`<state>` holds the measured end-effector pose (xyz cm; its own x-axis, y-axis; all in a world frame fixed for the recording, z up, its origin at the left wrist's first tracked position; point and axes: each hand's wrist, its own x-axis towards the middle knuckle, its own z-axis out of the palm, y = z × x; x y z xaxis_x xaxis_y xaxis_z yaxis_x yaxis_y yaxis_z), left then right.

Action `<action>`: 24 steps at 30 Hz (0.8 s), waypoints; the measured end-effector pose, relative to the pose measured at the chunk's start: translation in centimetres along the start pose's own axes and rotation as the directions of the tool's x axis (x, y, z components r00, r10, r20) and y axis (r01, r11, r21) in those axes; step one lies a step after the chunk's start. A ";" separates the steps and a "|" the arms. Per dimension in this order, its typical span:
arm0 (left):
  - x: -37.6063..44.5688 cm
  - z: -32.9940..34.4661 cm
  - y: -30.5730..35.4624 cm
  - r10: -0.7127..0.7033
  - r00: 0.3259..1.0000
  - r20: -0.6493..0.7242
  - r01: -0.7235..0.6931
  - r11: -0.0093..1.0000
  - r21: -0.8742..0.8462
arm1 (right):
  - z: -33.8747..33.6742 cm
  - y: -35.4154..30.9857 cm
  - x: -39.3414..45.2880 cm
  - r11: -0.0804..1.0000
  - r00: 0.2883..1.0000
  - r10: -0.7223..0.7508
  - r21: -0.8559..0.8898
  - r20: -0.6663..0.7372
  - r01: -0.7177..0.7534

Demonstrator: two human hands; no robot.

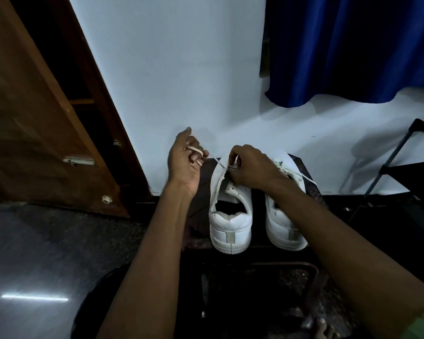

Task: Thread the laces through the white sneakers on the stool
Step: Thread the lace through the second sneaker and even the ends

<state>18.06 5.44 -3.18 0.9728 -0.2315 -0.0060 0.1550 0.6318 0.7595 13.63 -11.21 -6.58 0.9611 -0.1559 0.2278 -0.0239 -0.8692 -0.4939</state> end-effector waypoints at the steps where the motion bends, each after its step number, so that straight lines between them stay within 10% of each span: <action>1: 0.2 -0.3 0.0 -0.017 1.000 -0.020 0.018 0.999 0.043 | -0.1 -0.1 0.0 1.000 1.000 0.004 -0.004 0.005 -0.004; 5: 0.1 -2.0 -1.6 0.147 0.989 0.023 -0.099 0.532 0.841 | -0.5 -0.4 -0.3 1.000 0.999 0.017 -0.009 0.028 -0.016; 10: 0.0 -0.5 -0.7 -0.039 0.999 -0.031 0.048 0.918 0.393 | -2.2 -0.6 -0.5 0.982 0.998 0.057 -0.179 -0.016 -0.059; 17: 0.0 -0.2 0.9 -0.008 0.997 0.074 0.022 0.981 -0.195 | -2.4 -1.1 -1.1 0.985 0.990 0.085 -0.160 0.112 -0.067; 20: 0.0 -0.6 0.8 -0.047 0.999 -0.005 0.047 0.996 0.074 | -2.3 -1.2 -1.1 0.985 0.989 0.106 -0.149 0.107 -0.089; 24: -0.4 -1.0 0.0 0.119 0.993 0.022 -0.106 0.758 0.644 | -4.8 -1.4 -0.8 0.996 0.996 0.084 0.035 0.014 -0.084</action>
<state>17.85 6.24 -3.85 0.9803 -0.1707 0.0992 -0.0960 0.0270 0.9950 11.61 -12.10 -2.01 0.9594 -0.2215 0.1743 -0.0948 -0.8359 -0.5406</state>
